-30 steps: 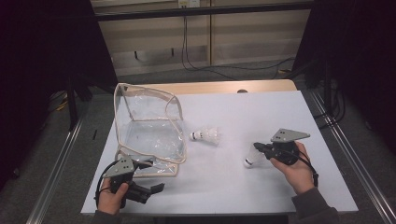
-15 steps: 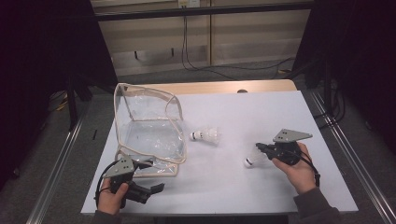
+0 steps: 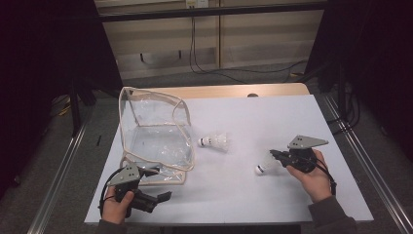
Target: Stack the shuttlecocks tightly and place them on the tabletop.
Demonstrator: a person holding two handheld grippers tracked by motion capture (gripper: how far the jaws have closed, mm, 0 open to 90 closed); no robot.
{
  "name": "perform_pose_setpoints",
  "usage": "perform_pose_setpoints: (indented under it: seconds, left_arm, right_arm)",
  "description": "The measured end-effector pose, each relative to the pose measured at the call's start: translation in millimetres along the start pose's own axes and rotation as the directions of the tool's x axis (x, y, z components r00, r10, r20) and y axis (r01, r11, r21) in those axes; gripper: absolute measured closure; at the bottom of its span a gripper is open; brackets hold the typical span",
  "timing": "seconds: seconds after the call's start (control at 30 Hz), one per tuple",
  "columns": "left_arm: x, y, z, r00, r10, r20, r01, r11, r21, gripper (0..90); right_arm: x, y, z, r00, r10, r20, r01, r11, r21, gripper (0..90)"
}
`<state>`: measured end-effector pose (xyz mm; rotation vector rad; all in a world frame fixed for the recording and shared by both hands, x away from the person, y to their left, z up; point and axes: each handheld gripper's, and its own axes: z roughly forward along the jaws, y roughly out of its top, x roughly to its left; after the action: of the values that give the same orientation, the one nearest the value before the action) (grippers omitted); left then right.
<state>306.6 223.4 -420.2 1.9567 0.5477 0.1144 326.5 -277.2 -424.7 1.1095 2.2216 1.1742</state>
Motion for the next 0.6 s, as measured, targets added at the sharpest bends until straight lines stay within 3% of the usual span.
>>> perform_pose_setpoints:
  seconds: [0.6]
  left_arm:
    - [0.1, 0.3, 0.3, 1.0000, 0.003, 0.000, -0.003, 1.0000, -0.001, 4.2]
  right_arm:
    - [-6.5, -8.8, 1.4, 0.9998, 0.015, 0.016, -0.015, 1.000, 0.021, 90.0]
